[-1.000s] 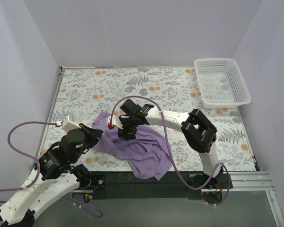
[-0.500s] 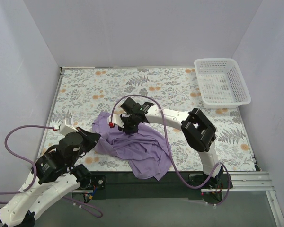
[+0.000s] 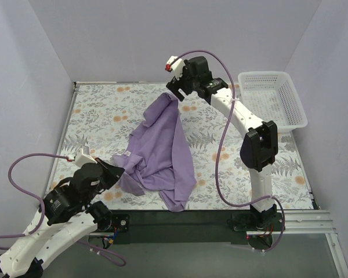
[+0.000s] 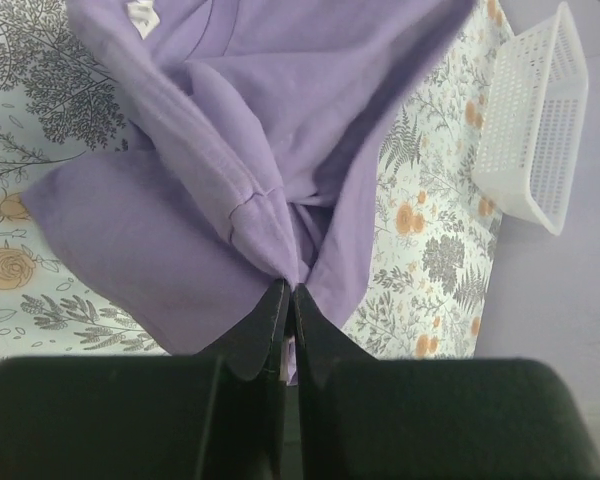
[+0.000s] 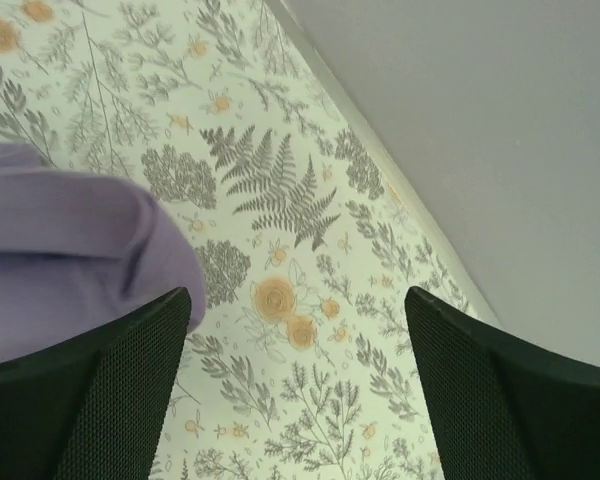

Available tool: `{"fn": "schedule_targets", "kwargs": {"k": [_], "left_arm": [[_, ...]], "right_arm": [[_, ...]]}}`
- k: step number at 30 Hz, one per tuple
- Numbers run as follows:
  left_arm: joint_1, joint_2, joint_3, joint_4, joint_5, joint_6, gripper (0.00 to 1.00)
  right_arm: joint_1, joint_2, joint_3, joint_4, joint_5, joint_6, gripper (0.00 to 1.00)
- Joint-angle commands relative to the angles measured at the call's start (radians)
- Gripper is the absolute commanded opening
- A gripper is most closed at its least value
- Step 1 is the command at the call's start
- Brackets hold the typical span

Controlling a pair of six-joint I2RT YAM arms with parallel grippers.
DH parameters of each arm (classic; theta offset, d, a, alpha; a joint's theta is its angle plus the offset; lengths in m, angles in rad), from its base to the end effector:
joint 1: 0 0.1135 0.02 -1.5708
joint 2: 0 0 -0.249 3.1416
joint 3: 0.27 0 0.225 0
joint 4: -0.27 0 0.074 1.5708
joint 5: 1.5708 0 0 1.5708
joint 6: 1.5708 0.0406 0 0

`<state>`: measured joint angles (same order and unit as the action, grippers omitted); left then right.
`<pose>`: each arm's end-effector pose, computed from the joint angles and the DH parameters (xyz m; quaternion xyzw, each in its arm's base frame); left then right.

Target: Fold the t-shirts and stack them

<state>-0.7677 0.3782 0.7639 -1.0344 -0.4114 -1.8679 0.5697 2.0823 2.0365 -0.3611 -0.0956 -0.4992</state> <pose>0.0512 -0.0269 0.2754 -0.5358 0.6999 -0.3759 0.2861 0.3906 0.2548 0.3354 -0.4476 0.7047 0.0592 0.5473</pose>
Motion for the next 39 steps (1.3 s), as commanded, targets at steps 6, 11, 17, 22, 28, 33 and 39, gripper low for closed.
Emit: {"fn": "schedule_targets", "kwargs": {"k": [6, 11, 17, 22, 28, 33, 39], "left_arm": [[0.002, -0.013, 0.067, -0.056, -0.033, -0.004, 0.61], [0.002, 0.065, 0.112, 0.088, -0.072, 0.215, 0.67], [0.005, 0.382, 0.123, 0.436, -0.015, 0.557, 0.76], [0.271, 0.665, 0.137, 0.713, 0.29, 0.849, 0.7], [0.343, 0.869, 0.107, 0.959, 0.592, 1.226, 0.68], [0.343, 1.013, 0.086, 1.14, 0.672, 1.395, 0.66], [0.344, 1.274, 0.305, 1.059, 0.625, 1.357, 0.55]], "right_arm": [[-0.057, -0.303, -0.441, -0.058, -0.368, 0.037, 0.98], [-0.083, -0.473, -0.795, -0.183, -0.708, -0.006, 0.89], [-0.016, -0.513, -0.955, -0.194, -0.666, 0.063, 0.77], [0.081, -0.513, -0.987, -0.15, -0.641, 0.134, 0.81], [0.124, -0.478, -0.986, -0.038, -0.573, 0.272, 0.82], [0.122, -0.436, -0.961, -0.027, -0.558, 0.318, 0.83], [0.121, -0.371, -0.944, -0.019, -0.567, 0.382, 0.82]]}}
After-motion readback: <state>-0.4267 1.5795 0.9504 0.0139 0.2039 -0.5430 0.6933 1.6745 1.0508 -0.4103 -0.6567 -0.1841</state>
